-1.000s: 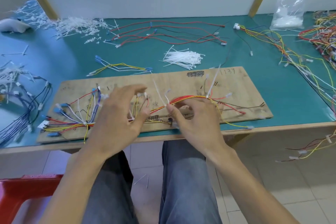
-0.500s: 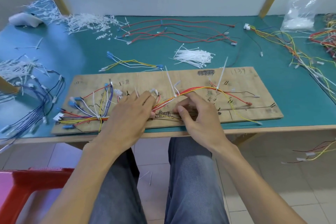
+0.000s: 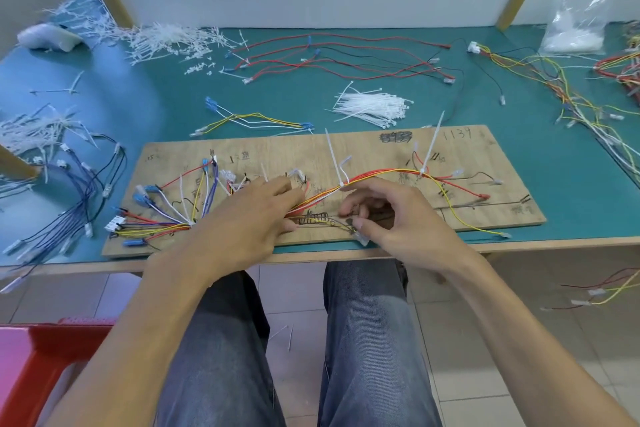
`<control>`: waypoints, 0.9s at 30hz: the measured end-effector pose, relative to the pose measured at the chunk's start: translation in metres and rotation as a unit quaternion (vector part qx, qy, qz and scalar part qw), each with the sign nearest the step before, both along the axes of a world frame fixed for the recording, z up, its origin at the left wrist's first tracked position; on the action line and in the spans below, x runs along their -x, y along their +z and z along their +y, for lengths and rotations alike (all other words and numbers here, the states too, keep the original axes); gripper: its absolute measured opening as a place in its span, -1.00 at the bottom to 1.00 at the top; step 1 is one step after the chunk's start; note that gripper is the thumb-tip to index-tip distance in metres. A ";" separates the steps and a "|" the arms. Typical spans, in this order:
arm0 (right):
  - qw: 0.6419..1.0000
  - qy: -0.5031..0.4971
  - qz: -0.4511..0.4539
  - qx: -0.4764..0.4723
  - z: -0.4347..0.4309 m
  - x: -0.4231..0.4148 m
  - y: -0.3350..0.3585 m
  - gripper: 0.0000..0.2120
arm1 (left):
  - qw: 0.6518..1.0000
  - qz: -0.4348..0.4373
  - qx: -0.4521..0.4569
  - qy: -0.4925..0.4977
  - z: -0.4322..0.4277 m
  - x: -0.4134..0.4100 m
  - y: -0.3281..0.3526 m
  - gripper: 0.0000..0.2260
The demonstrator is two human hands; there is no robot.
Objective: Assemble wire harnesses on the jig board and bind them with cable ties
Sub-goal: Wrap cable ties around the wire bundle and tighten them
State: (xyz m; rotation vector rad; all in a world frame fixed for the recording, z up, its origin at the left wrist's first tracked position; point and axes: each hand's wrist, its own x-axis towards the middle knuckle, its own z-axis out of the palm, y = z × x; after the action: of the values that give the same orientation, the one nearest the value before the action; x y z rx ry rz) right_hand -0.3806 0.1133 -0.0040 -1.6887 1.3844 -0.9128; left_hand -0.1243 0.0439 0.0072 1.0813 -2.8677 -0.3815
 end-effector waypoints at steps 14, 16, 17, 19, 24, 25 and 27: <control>0.997 0.072 -0.024 -0.024 -0.003 -0.002 -0.001 -0.59 | 0.999 0.010 -0.013 -0.036 -0.003 0.003 -0.002 -0.62; 0.995 0.048 -0.079 -0.022 -0.004 -0.001 -0.002 -0.63 | 0.997 0.057 -0.047 -0.023 -0.005 0.000 0.002 -0.62; 0.994 0.032 -0.098 -0.027 -0.005 0.000 -0.004 -0.66 | 0.992 0.101 -0.075 -0.003 -0.007 -0.003 0.005 -0.66; 0.993 0.008 -0.114 -0.043 -0.005 -0.001 -0.007 -0.70 | 0.982 0.155 -0.108 0.021 -0.011 -0.008 0.011 -0.81; 0.999 -0.016 -0.027 -0.010 -0.005 -0.008 -0.011 -0.74 | 0.979 0.158 -0.123 0.043 -0.008 -0.017 0.011 -0.62; 1.000 -0.021 -0.008 0.003 -0.005 -0.009 -0.012 -0.77 | 0.976 0.169 -0.127 0.058 -0.007 -0.021 0.013 -0.50; 1.000 -0.026 0.003 0.007 -0.005 -0.010 -0.014 -0.83 | 0.972 0.180 -0.129 0.077 -0.007 -0.028 0.015 -0.34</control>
State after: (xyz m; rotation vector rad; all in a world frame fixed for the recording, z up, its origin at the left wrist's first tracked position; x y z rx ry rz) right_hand -0.3708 0.1079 -0.0178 -1.6748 1.4345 -0.9496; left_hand -0.0967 0.0369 0.0220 1.1241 -2.4450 -0.8599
